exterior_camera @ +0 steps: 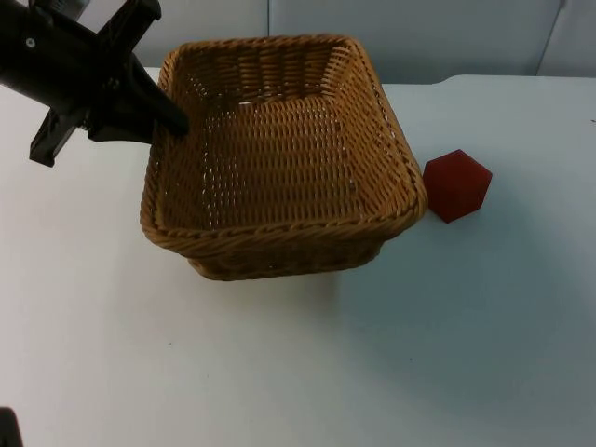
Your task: Pick up the basket with the left hand and place the cube into the basket with the right hand.
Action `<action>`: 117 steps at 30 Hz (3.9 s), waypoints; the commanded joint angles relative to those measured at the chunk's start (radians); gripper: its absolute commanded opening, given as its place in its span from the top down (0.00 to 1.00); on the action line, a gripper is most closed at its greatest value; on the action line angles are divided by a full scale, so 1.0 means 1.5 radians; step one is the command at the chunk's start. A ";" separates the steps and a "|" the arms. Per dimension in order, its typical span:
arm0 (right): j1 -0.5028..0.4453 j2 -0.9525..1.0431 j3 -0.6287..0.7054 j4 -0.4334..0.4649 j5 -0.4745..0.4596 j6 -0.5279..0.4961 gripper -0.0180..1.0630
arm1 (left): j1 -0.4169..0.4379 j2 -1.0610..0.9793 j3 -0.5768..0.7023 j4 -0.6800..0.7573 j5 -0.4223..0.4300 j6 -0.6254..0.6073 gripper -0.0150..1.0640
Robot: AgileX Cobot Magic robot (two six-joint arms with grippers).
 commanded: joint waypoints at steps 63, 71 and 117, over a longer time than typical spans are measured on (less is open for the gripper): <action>0.002 0.596 -0.020 0.252 -0.819 0.479 0.99 | 0.001 -0.004 -0.007 -0.023 0.016 -0.002 0.99; 0.002 0.654 -0.018 0.279 -0.787 0.464 0.99 | 0.001 -0.004 -0.007 -0.023 0.016 -0.002 0.99; 0.002 0.659 -0.018 0.192 -0.510 0.034 0.99 | 0.001 -0.004 -0.007 -0.023 0.016 -0.002 0.99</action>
